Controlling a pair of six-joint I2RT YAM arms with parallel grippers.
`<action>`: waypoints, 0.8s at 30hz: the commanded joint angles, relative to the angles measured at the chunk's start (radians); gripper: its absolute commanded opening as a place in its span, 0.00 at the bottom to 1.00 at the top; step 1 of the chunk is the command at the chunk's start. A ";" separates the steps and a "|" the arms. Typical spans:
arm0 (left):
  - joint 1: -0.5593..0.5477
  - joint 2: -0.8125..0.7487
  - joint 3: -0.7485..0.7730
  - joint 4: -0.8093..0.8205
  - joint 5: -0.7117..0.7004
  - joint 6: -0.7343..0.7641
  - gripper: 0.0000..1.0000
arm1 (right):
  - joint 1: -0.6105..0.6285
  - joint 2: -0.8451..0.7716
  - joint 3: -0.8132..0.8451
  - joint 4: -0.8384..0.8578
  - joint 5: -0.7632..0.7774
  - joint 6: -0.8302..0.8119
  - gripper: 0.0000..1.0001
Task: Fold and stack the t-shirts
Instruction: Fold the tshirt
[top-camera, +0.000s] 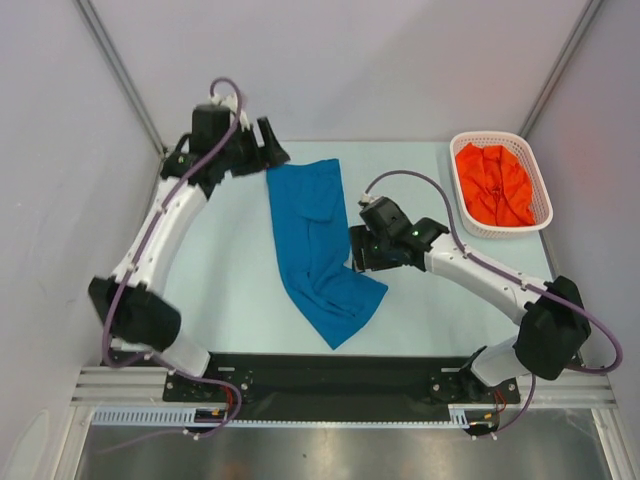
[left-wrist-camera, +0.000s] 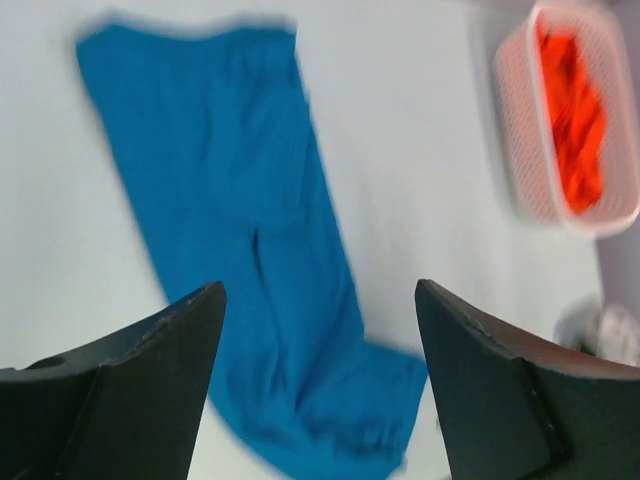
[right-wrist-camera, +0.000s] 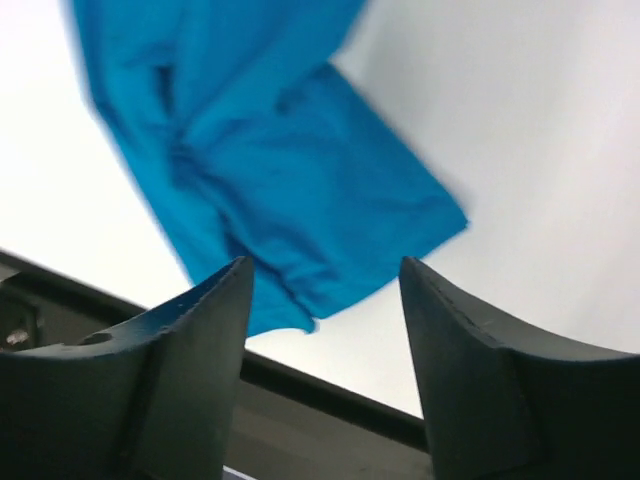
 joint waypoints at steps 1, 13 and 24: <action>-0.084 -0.156 -0.310 -0.111 -0.113 -0.001 0.82 | -0.040 -0.009 -0.050 0.020 -0.016 -0.012 0.64; -0.178 -0.755 -0.793 -0.267 -0.148 -0.051 0.80 | -0.011 0.173 -0.134 0.073 0.039 0.078 0.32; -0.178 -0.816 -0.819 -0.339 -0.116 -0.051 0.80 | 0.093 0.167 -0.333 0.132 0.050 0.275 0.00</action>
